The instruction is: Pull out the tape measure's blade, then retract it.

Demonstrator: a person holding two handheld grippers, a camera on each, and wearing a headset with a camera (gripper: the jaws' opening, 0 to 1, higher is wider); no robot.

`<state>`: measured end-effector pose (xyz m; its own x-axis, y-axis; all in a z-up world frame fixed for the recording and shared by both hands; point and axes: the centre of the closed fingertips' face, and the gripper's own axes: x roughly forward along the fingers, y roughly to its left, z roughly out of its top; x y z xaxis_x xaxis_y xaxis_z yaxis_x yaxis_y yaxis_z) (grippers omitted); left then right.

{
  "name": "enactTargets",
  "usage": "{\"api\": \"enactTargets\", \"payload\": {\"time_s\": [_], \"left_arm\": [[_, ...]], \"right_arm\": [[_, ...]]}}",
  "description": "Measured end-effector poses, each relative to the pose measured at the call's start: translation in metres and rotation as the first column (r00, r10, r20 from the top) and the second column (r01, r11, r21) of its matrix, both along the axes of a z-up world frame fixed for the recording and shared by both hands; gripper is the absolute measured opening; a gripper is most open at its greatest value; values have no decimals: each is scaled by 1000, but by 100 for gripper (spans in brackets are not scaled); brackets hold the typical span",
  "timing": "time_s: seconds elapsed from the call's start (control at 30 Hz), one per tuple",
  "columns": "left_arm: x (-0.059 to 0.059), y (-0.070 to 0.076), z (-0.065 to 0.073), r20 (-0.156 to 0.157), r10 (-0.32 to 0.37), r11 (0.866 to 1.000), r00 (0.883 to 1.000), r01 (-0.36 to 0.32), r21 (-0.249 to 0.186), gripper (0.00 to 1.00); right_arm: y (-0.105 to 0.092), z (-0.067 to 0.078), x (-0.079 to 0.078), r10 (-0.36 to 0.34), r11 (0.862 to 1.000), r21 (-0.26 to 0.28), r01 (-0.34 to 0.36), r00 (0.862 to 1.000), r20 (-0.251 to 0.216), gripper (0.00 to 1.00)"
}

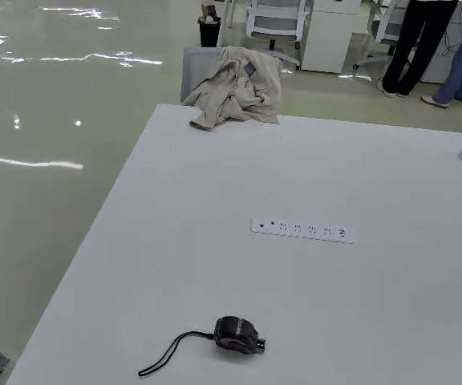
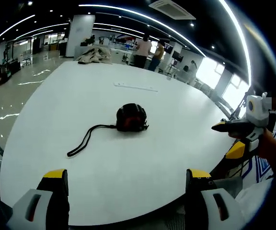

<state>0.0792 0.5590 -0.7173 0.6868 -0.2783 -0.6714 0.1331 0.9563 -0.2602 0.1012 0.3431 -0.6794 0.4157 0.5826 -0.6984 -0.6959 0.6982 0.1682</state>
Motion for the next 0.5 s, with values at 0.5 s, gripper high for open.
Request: {"api": "enactTargets", "payload": {"time_s": [0.5], "left_arm": [[-16,11,15,11,-11,1000,1000,11,-15,100]], "right_arm": [[-14,21,-10,-27,1000,10,27,1000,5,90]]}}
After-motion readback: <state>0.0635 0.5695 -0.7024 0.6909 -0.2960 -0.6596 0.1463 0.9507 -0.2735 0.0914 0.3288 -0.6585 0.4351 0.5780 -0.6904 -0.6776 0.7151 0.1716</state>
